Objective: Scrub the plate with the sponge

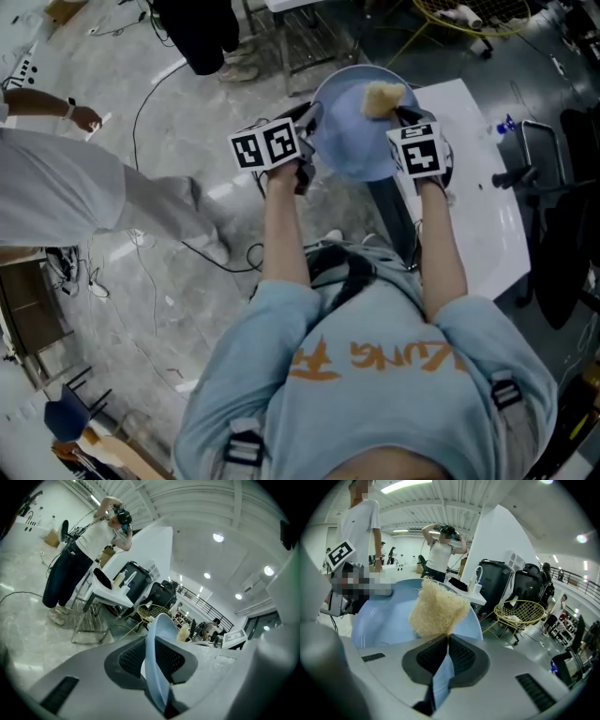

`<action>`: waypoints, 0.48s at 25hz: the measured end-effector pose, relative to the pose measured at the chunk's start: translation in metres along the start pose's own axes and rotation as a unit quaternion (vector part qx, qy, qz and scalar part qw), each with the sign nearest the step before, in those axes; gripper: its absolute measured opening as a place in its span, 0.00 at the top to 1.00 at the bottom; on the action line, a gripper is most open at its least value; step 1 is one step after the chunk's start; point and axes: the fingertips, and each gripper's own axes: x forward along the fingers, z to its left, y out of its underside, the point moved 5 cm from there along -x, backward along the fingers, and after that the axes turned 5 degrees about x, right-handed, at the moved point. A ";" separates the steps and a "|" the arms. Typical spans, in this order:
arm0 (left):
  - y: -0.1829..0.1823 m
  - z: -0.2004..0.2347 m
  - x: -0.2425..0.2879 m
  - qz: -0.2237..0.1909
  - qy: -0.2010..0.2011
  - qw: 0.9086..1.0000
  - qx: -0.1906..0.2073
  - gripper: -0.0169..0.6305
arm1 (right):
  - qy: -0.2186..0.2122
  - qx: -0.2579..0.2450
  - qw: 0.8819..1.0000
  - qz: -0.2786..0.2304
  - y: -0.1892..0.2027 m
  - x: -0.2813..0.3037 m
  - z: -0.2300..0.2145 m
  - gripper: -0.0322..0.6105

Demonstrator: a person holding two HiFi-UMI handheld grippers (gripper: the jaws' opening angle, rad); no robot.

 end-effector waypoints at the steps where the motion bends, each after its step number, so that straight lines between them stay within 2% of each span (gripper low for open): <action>1: 0.000 -0.002 0.002 0.002 0.002 1.000 0.001 0.89 | 0.007 0.004 1.000 0.006 0.005 -0.002 -0.005 0.93; 6: 0.003 -0.009 0.017 0.010 0.014 1.000 0.000 0.89 | 0.048 0.012 0.999 0.013 0.020 -0.014 -0.034 0.93; 12: 0.008 -0.015 0.029 0.017 0.016 1.000 -0.005 0.90 | 0.074 0.029 0.997 0.025 0.036 -0.025 -0.054 0.93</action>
